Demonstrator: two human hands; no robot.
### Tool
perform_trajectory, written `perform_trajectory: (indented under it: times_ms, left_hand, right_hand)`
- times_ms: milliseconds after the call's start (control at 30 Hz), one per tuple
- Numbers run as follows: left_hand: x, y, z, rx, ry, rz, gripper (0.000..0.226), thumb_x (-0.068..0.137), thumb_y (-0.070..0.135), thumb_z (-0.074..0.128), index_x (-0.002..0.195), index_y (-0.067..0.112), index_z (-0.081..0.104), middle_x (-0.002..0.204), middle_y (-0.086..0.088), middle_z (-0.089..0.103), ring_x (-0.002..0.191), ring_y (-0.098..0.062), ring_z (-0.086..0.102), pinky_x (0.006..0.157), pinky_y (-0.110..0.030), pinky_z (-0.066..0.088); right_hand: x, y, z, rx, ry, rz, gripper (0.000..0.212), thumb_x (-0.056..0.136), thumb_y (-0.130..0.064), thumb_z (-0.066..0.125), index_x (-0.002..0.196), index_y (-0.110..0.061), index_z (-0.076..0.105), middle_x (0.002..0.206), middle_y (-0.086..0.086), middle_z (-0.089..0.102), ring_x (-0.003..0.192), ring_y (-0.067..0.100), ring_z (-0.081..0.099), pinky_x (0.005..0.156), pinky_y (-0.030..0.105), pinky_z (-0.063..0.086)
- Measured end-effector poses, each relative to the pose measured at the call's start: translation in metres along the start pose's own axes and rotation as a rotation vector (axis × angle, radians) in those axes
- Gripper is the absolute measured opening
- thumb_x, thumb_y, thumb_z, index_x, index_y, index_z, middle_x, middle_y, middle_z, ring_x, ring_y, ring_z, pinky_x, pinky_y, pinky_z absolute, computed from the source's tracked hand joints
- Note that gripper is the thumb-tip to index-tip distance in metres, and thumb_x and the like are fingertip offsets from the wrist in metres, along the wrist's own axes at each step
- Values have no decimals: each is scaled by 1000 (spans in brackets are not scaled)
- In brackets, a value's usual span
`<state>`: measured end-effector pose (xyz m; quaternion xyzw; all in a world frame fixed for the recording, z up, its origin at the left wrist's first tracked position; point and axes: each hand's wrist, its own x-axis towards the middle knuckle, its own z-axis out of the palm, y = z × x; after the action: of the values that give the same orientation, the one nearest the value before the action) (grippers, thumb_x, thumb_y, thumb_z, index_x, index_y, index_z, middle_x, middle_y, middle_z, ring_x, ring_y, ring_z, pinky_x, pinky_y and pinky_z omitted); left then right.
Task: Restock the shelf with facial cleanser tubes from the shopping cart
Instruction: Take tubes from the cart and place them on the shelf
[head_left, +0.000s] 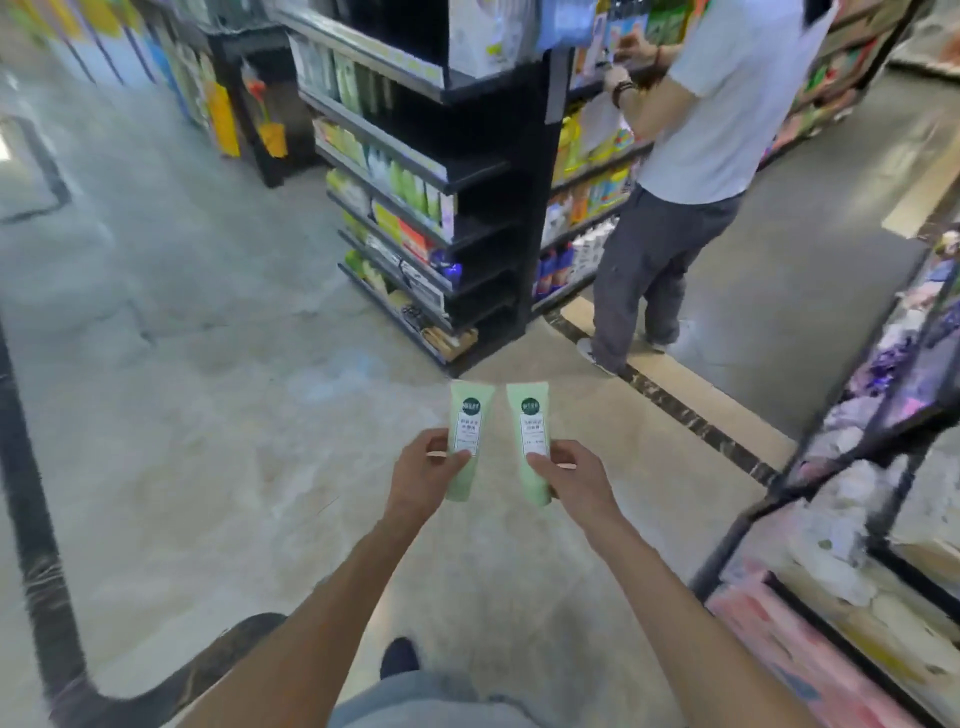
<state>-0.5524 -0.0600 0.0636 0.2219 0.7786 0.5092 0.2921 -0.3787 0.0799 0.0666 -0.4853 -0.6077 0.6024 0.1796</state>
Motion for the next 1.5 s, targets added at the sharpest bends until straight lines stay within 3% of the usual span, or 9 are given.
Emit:
perform_trajectory:
  times_ms: [267,433,533,733,867,1033,1233,1400,1500]
  left_hand:
    - [80,-33,-138,-53,125,-47,32,88,25,79,118,20,69,109,2,74,90,-17,71,82,-35,57]
    - [124,-40,-201,-94,209,-70,50,73,47,73,118,25,71,107,9,74,89,-12,71,85,-39,59]
    - [157,-37,-225,-112,238,-74,44,80,38,78,120,22,70,110,8,74,91,-12,71,85,-37,58]
    - [253,-29,-270,-141,326,-78,27,91,22,76,118,22,68,106,10,71,87,-5,67,73,-17,51]
    - [332,-20,-300,-181,375,-108,28,90,24,77,117,24,71,109,12,72,93,-15,70,84,-32,57]
    - [426,6,-332,-206,415,-124,27,90,23,77,117,24,71,109,12,71,93,-17,70,81,-29,56]
    - [533,27,-363,-214,415,-133,28,90,25,78,117,24,72,109,9,72,93,-21,71,86,-40,58]
    - [625,35,-390,-213,371,-120,29,89,23,79,117,23,72,109,6,71,91,-18,69,85,-41,57]
    - [685,36,-409,-179,308,-88,30,89,25,79,118,24,71,111,4,72,93,-17,69,86,-41,58]
  right_hand:
    - [59,-61,158,-31,-106,-33,23,86,-24,81,106,-16,71,98,3,71,95,30,71,82,50,58]
    - [96,-99,230,-59,-175,-41,23,87,-21,80,107,-14,71,102,6,70,91,26,71,84,50,58]
    - [126,-122,265,-77,-208,-60,21,88,-20,79,107,-15,70,101,5,70,92,27,71,85,50,59]
    - [215,-173,343,-129,-299,-94,22,90,-20,77,110,-17,68,104,3,68,98,24,70,89,46,59]
    - [288,-207,392,-131,-336,-111,23,88,-17,79,108,-17,68,101,4,67,93,24,70,89,49,59]
    - [373,-259,437,-149,-385,-111,25,89,-18,78,111,-17,66,101,2,66,85,11,67,86,42,59]
    - [467,-314,483,-176,-393,-113,20,89,-22,79,105,-22,67,101,2,67,93,20,69,87,41,60]
    - [531,-349,519,-189,-343,-133,27,91,-19,77,115,-13,66,100,4,67,84,12,64,65,10,50]
    - [566,-362,546,-162,-282,-109,28,90,-18,78,115,-11,68,104,6,69,91,19,67,73,20,53]
